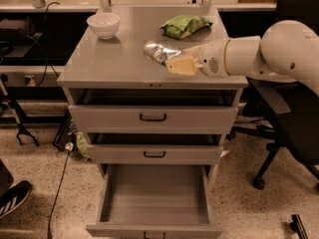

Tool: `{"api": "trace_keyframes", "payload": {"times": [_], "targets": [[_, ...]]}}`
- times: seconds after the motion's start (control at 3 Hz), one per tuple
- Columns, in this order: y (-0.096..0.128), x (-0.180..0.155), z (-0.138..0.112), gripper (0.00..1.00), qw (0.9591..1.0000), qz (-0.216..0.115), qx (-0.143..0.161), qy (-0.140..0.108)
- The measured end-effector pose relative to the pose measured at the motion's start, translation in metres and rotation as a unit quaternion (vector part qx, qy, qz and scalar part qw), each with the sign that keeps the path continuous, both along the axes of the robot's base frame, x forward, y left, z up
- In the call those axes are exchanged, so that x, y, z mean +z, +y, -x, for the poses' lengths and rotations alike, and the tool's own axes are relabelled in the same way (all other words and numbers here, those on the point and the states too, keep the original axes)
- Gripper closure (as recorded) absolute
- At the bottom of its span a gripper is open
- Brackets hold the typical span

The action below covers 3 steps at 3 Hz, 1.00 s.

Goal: Place redbull can into bottom drawer

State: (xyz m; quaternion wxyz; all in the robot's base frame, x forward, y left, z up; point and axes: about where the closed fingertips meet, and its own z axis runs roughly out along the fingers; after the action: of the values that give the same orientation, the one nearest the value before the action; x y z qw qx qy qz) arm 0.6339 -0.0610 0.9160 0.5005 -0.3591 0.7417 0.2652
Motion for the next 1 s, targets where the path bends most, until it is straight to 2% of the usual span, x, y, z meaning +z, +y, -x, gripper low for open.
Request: {"api": "trace_keyframes", "payload": {"times": [0.33,0.67,1.0], "targets": [[-0.004,-0.01,0.05,1.0,0.9976,0.011,0.047,0.049],[-0.005,-0.028,0.094,1.0,0.9894,0.026,0.1,0.102],[-0.003,-0.031,0.103,1.0,0.9865,0.031,0.115,0.112]]}}
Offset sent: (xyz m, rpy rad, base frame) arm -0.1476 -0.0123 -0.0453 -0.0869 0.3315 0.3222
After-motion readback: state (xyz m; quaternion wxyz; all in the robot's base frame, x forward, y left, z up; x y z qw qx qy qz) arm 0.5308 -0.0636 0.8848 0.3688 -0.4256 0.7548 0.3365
